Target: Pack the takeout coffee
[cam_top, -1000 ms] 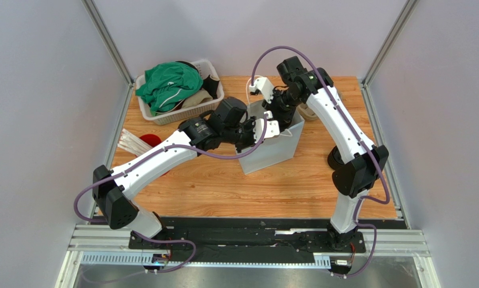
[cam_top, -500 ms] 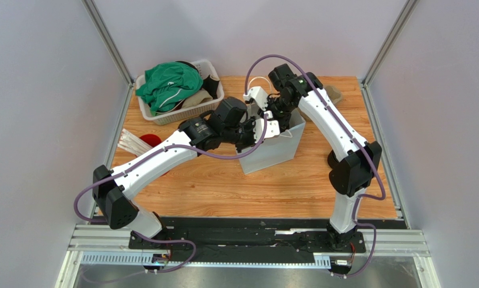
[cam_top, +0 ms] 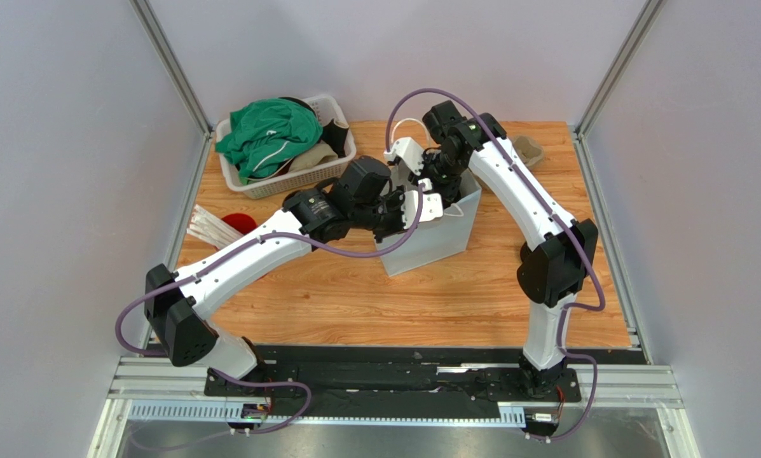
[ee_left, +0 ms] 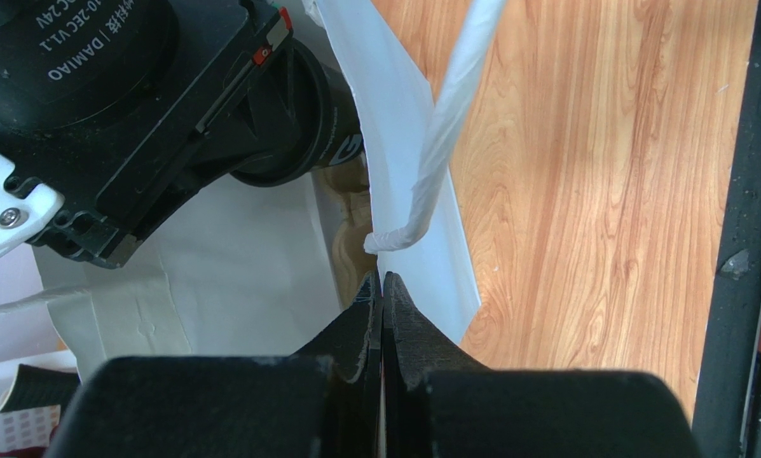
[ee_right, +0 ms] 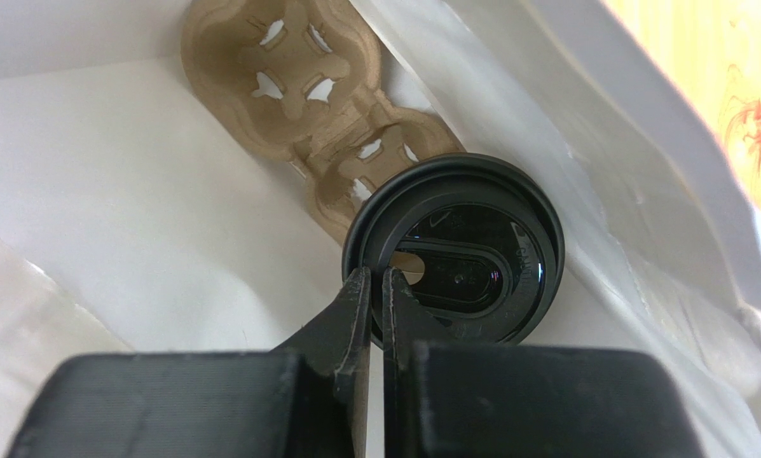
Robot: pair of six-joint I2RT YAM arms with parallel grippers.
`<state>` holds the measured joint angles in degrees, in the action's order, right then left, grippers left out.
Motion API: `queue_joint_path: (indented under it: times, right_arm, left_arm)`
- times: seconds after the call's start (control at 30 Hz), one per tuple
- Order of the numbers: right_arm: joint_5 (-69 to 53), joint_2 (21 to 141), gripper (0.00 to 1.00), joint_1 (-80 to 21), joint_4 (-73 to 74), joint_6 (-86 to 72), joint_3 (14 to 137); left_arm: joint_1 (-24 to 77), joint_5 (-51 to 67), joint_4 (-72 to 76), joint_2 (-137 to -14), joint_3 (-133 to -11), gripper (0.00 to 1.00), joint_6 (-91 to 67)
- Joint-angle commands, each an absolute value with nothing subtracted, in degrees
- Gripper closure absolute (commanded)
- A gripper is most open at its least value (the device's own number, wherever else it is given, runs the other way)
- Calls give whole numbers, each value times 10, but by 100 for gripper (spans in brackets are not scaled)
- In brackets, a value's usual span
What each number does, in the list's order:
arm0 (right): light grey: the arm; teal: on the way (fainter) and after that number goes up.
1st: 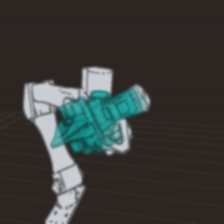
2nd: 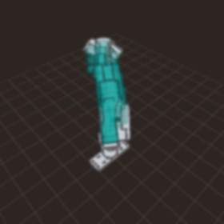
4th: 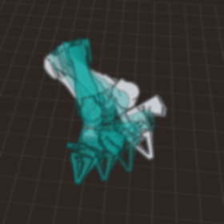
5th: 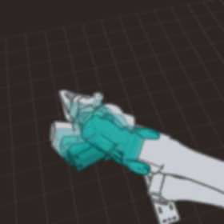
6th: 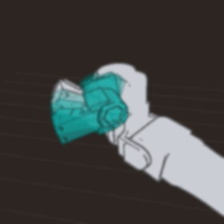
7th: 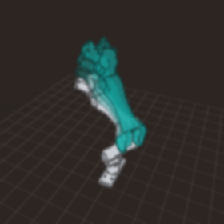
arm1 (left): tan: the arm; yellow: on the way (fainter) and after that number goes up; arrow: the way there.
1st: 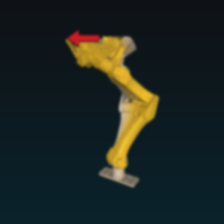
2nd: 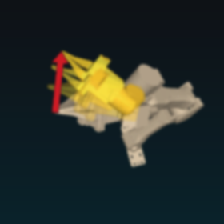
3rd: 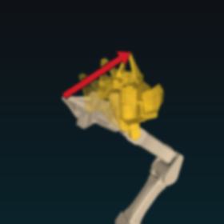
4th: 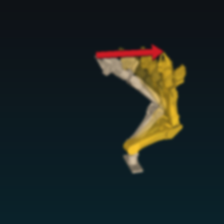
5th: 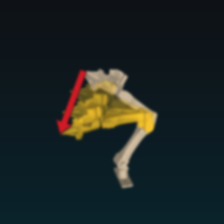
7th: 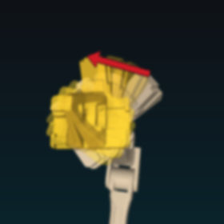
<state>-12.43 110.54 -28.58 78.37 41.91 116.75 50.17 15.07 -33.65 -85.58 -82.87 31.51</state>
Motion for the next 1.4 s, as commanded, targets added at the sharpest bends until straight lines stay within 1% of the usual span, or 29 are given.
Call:
queue_joint_path:
  times: [0.0, 0.33, 0.63, 0.97, 1.37]
  right_arm:
    - [-107, 1106, 100, -280, 910, 440, 1183]
    - [-98, 1119, 100, -268, 910, 446, 1165]
    - [-116, 1126, 100, -268, 904, 450, 1107]
    - [-119, 1103, 100, -268, 876, 457, 1044]
    - [-108, 1098, 100, -265, 846, 460, 1010]
  left_arm:
    - [504, 138, -350, -839, -810, 100, 330]
    - [504, 138, -349, -838, -810, 100, 330]
    - [504, 141, -347, -846, -825, 100, 323]
    - [504, 130, -341, -853, -828, 100, 320]
    - [504, 115, -337, -852, -824, 99, 318]
